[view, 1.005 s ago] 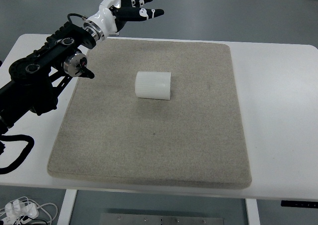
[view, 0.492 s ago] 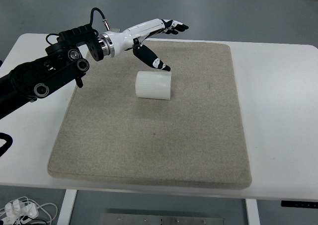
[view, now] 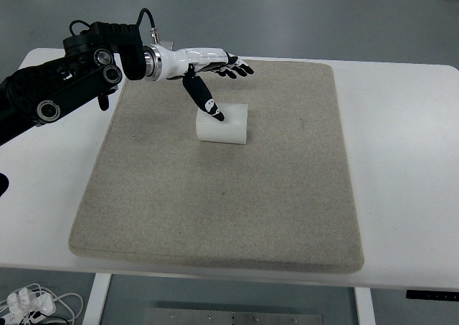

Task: Flip white cup upright
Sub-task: 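Reach the left hand over the cup, fingers pointing down, then close the left hand fingers around the cup's body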

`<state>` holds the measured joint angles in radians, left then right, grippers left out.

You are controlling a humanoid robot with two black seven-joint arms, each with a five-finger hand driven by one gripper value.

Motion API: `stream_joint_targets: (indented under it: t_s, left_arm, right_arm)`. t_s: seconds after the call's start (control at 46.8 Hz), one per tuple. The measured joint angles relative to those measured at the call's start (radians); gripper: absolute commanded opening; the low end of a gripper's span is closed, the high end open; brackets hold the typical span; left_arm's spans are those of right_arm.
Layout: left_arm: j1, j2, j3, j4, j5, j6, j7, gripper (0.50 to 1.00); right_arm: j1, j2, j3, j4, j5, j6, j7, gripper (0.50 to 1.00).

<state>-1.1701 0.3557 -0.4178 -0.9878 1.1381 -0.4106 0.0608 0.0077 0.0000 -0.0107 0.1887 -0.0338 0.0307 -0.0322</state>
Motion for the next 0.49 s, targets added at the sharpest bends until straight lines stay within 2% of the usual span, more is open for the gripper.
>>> stream_joint_targets:
  t_s: [0.299, 0.492]
  left_arm:
    - [-0.003, -0.03, 0.054, 0.017, 0.02, 0.0, 0.017, 0.994]
    - [-0.011, -0.073, 0.07, 0.065, 0.024, 0.004, 0.019, 0.994]
  right_arm:
    - [0.0, 0.0, 0.0, 0.0, 0.0, 0.0, 0.0, 0.952]
    - [0.0, 0.0, 0.0, 0.0, 0.0, 0.0, 0.0, 0.952]
